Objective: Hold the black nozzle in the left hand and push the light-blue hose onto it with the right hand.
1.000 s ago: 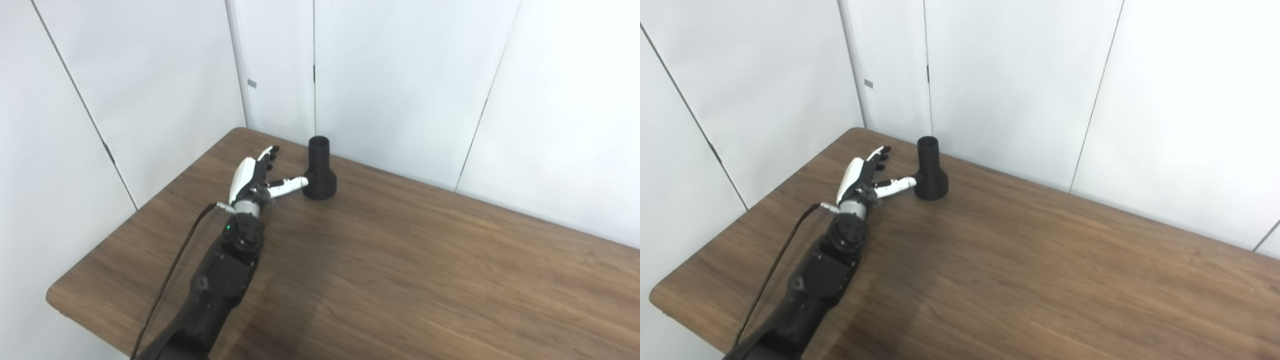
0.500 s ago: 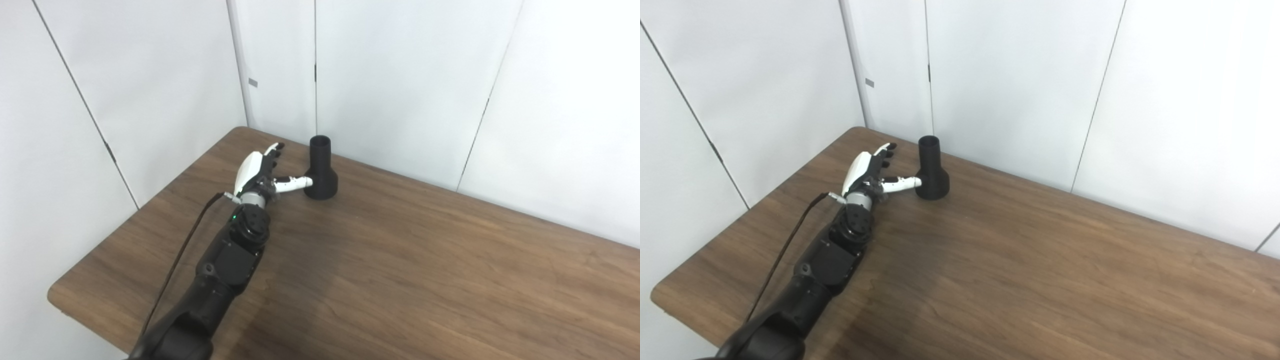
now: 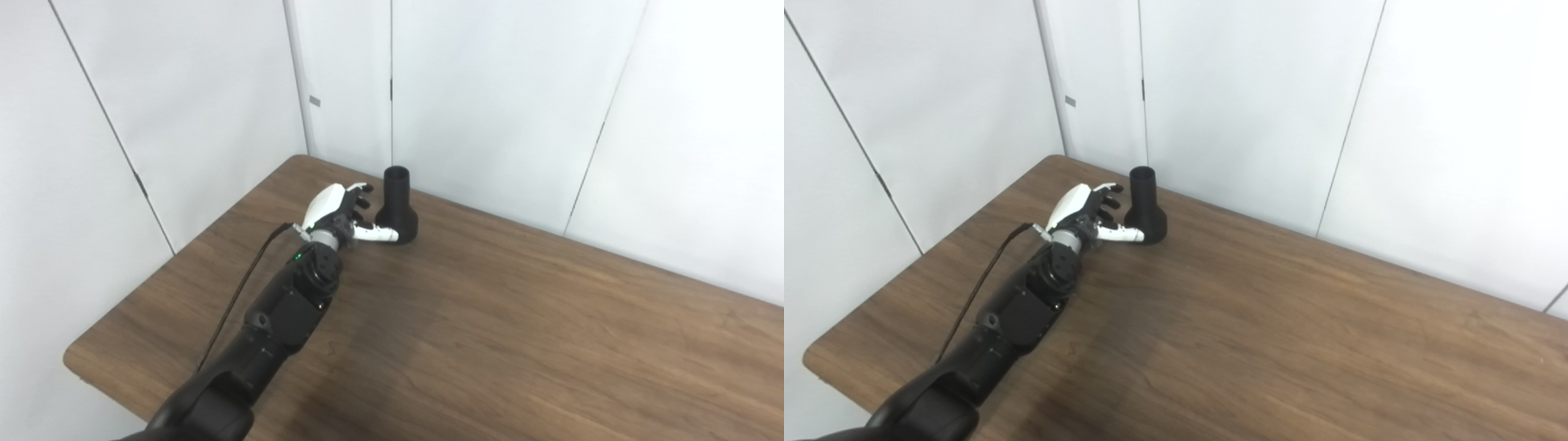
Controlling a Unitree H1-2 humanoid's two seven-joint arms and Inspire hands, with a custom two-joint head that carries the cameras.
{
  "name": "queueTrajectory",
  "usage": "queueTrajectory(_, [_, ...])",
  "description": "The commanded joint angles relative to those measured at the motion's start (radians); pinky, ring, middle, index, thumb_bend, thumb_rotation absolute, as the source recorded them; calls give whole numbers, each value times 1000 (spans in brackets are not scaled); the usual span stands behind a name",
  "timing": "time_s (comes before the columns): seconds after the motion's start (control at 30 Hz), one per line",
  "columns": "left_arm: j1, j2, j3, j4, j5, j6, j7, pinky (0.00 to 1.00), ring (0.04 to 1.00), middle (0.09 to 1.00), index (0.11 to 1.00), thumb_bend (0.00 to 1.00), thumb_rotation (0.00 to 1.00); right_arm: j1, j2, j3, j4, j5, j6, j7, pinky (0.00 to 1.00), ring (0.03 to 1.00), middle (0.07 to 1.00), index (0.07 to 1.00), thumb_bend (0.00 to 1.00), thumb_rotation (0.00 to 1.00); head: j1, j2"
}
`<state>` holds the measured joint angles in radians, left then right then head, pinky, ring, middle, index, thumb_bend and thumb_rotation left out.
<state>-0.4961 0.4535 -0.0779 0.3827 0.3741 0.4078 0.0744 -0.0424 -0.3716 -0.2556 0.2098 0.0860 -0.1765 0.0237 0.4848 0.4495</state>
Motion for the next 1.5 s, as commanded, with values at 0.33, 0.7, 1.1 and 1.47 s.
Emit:
queueTrajectory(0.33, [-7, -52, -56, 65, 1, 9, -53, 727, 880, 902, 903, 1000, 307, 65, -9, 0, -30, -26, 61, -21, 425, 467, 555, 473, 491, 0, -30, 6])
queueTrajectory(0.7, [-18, -67, -71, 121, 23, -15, -53, 812, 932, 939, 911, 1000, 272, 90, 1, 4, -79, -26, 79, -26, 385, 470, 580, 474, 494, 0, -54, 7])
queueTrajectory(1.1, [-34, -84, -101, 161, 48, -22, -56, 908, 1000, 977, 898, 1000, 299, 109, 13, 4, -110, -29, 77, -30, 363, 520, 573, 488, 498, 176, -86, 13])
queueTrajectory(1.47, [-45, -82, -139, 224, 71, -58, -70, 926, 1000, 988, 883, 1000, 323, 134, 25, 5, -158, -42, 93, -38, 350, 524, 577, 488, 500, 177, -111, 16])
